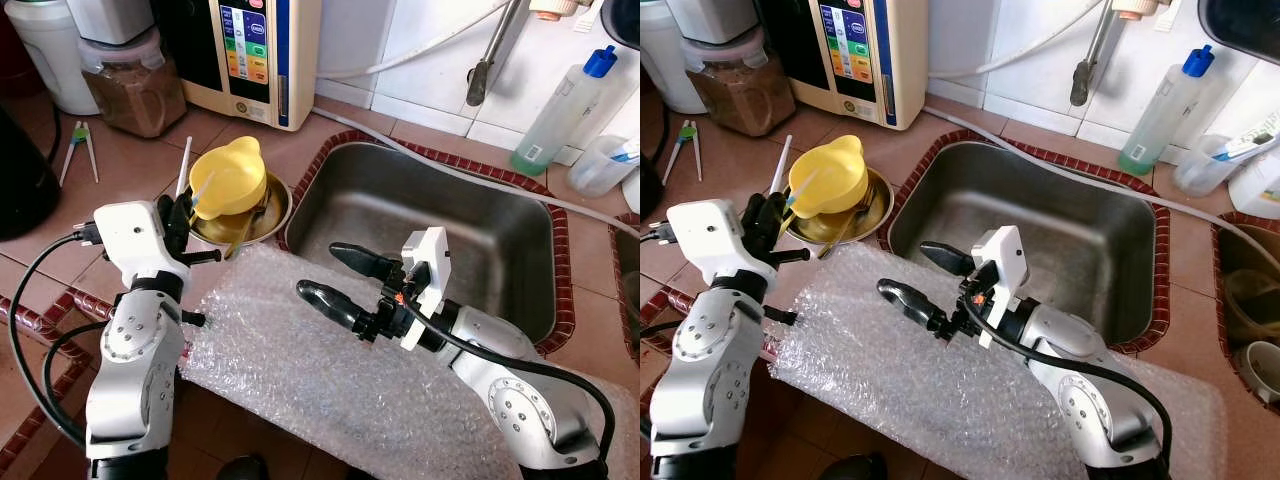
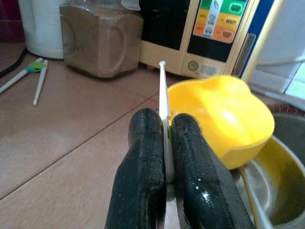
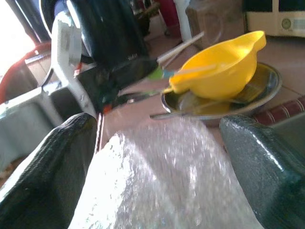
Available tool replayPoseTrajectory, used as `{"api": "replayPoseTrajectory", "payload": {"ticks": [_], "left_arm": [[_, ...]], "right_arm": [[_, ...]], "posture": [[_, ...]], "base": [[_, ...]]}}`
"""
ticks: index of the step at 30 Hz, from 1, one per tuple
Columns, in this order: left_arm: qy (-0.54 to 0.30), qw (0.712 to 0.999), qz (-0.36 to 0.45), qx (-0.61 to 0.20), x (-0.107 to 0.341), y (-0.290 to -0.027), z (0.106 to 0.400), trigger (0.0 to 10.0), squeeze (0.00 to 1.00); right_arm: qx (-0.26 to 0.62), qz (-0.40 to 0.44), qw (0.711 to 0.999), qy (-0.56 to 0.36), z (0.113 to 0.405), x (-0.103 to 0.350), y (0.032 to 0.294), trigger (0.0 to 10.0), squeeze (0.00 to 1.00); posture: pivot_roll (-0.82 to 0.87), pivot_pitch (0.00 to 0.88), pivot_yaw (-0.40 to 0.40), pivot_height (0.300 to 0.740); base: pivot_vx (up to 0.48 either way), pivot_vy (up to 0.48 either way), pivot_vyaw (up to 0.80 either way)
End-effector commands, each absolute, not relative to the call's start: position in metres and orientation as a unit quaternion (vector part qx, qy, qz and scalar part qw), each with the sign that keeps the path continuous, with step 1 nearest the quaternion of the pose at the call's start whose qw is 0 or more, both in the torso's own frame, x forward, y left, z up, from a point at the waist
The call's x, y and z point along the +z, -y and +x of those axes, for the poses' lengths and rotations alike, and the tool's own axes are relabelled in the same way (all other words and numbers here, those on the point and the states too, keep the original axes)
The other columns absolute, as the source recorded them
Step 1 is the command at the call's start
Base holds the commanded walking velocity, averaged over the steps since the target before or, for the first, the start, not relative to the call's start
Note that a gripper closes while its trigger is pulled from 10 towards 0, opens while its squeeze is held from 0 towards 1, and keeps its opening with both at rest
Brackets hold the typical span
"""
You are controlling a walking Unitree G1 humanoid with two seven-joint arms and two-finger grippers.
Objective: Kitchen organization
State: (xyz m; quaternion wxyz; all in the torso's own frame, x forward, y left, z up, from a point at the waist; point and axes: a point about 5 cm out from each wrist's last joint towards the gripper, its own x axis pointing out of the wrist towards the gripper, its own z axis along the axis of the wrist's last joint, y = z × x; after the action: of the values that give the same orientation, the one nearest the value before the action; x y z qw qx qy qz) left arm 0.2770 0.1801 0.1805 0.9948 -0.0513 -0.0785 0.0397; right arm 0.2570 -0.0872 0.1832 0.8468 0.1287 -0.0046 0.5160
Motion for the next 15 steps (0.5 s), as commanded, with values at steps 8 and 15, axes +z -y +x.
{"api": "replayPoseTrajectory", "payload": {"ticks": [8, 15], "left_arm": [[0.100, 0.995, -0.014, 0.006, 0.192, -0.168, 0.272, 0.0, 0.00], [0.139, 0.990, 0.018, -0.002, 0.205, -0.162, 0.271, 0.0, 0.00]], "right_arm": [[0.508, 0.137, 0.850, 0.009, 0.261, 0.181, 0.084, 10.0, 0.00], [0.488, 0.132, 0.862, 0.018, 0.266, 0.184, 0.092, 10.0, 0.00]], "posture": [[0.09, 0.110, -0.061, 0.740], [0.05, 0.101, -0.040, 0.740]], "base": [[0.000, 0.000, 0.00], [0.000, 0.000, 0.00]]}}
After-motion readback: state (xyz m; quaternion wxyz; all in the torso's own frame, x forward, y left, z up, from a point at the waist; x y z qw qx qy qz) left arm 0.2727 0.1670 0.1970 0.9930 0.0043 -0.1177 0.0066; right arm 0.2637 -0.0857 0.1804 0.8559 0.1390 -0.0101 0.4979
